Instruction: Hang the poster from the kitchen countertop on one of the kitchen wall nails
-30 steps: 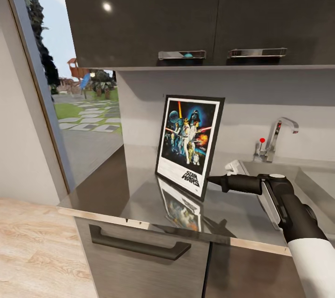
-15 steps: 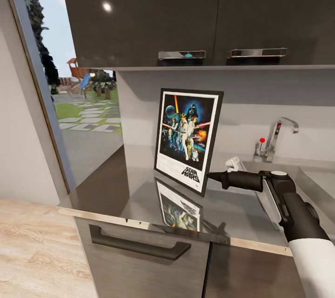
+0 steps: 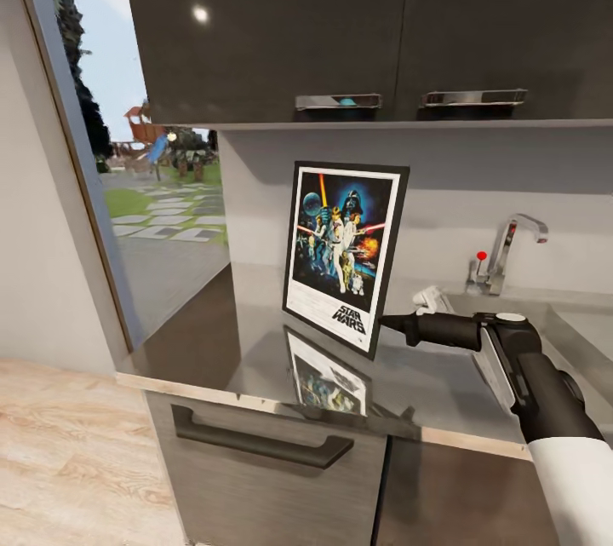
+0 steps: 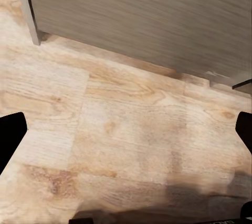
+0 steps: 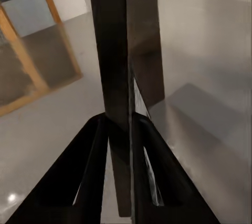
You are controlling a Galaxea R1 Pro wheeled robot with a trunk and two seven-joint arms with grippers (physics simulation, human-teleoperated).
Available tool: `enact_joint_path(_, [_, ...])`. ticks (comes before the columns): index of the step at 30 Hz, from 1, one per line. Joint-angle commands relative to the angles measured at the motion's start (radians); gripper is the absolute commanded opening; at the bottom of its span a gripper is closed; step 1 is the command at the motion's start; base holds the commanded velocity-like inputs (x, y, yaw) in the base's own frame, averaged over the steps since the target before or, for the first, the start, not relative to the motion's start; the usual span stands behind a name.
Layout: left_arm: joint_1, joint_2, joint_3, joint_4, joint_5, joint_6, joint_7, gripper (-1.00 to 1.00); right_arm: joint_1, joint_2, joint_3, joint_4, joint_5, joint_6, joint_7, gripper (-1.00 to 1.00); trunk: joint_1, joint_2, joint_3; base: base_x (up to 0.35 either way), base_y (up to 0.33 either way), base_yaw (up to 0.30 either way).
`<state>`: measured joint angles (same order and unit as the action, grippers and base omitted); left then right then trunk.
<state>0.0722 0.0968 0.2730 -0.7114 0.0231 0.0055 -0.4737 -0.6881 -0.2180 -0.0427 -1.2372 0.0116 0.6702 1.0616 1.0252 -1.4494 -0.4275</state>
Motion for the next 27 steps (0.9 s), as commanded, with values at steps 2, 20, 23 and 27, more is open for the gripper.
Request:
enact_joint_path(2, [0.000,0.000,0.002,-0.001,0.003,0.001,-0.005,1.00,-0.001,0.000,-0.001,-0.001,-0.001,0.009,0.005,-1.00,0.000,-0.001,-0.001,-0.067,0.042,0.188])
enact_joint_path(20, [0.000,0.000,0.002,-0.003,0.003,0.001,-0.006,1.00,-0.001,0.004,0.000,-0.001,-0.001,0.009,0.003,-1.00,0.000,-0.001,-0.001,-0.105,0.133,0.275])
enact_joint_path(23, [0.000,0.000,0.002,-0.003,0.003,0.001,-0.006,1.00,-0.001,0.005,0.000,-0.001,-0.001,0.009,0.003,-1.00,0.000,-0.001,-0.001,-0.136,0.267,0.289])
enact_joint_path(27, [0.000,0.000,0.002,-0.003,0.003,0.001,-0.005,1.00,-0.001,0.005,0.000,-0.001,-0.001,0.009,-0.006,-1.00,0.000,-0.001,-0.001,-0.087,0.279,0.289])
